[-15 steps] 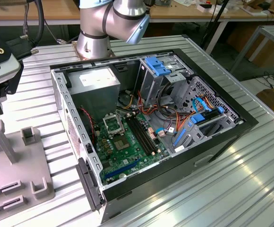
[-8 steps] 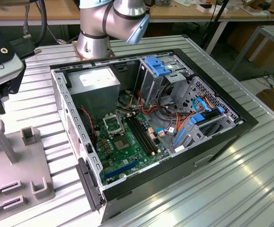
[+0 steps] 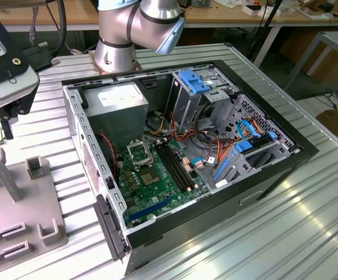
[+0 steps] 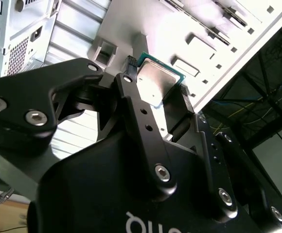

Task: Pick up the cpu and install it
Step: 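Pick up the cpu and move it towards the insertion slot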

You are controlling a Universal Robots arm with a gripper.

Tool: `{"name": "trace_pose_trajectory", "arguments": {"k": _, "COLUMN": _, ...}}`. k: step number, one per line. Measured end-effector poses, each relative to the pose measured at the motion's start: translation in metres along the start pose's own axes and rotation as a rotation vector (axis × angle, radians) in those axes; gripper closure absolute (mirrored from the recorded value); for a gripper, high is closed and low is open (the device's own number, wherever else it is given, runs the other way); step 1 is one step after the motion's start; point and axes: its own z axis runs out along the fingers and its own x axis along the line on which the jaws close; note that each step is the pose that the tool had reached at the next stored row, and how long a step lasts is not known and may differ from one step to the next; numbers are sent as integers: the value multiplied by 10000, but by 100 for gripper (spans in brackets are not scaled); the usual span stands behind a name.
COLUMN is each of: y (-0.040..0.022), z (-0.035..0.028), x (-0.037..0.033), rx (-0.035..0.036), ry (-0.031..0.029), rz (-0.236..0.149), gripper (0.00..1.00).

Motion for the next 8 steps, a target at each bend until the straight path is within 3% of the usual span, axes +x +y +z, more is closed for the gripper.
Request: {"name": "trace_pose_trajectory", "arguments": {"k": 8, "y": -1, "z": -7, "x": -93, "rx": 1, "ry": 1, "rz": 0, "gripper": 53}}
